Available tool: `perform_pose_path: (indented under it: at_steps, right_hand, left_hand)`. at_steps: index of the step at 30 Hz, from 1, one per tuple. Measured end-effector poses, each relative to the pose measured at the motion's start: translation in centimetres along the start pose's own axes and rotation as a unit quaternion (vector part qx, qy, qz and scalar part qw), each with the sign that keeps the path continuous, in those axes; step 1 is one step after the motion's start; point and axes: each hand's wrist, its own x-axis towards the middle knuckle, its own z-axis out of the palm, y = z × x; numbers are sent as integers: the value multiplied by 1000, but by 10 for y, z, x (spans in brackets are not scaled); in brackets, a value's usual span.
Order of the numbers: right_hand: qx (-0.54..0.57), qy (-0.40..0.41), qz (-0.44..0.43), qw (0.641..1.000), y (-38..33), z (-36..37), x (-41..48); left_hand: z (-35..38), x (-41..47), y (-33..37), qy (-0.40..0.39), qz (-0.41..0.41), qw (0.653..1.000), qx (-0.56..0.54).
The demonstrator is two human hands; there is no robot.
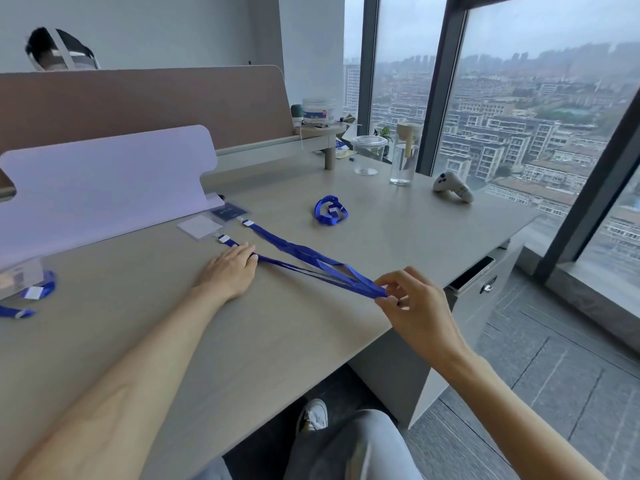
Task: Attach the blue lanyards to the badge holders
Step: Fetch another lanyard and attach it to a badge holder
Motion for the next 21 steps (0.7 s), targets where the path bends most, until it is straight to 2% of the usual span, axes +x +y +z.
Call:
perform_pose_path:
  at_steps: [6,9,12,16,21]
  right_hand:
    - [92,-64,73,991,0,2,-9]
    - [36,-101,82,991,4,4,-6]
    - [-9,-94,77,993,4,4,0]
    - [-30,-62,56,996,-5,5,12]
    - [-5,-83,24,996,-29,30,31]
  left_hand:
    - [0,0,-1,-9,1,1000,7]
    - [0,-1,-1,-16,4,1000,15]
    - [-1,-5,1,-16,13,1000,5]
    - [-1,-15,2,35,31,993,-110]
    - [-8,-38,8,77,38,971,-222]
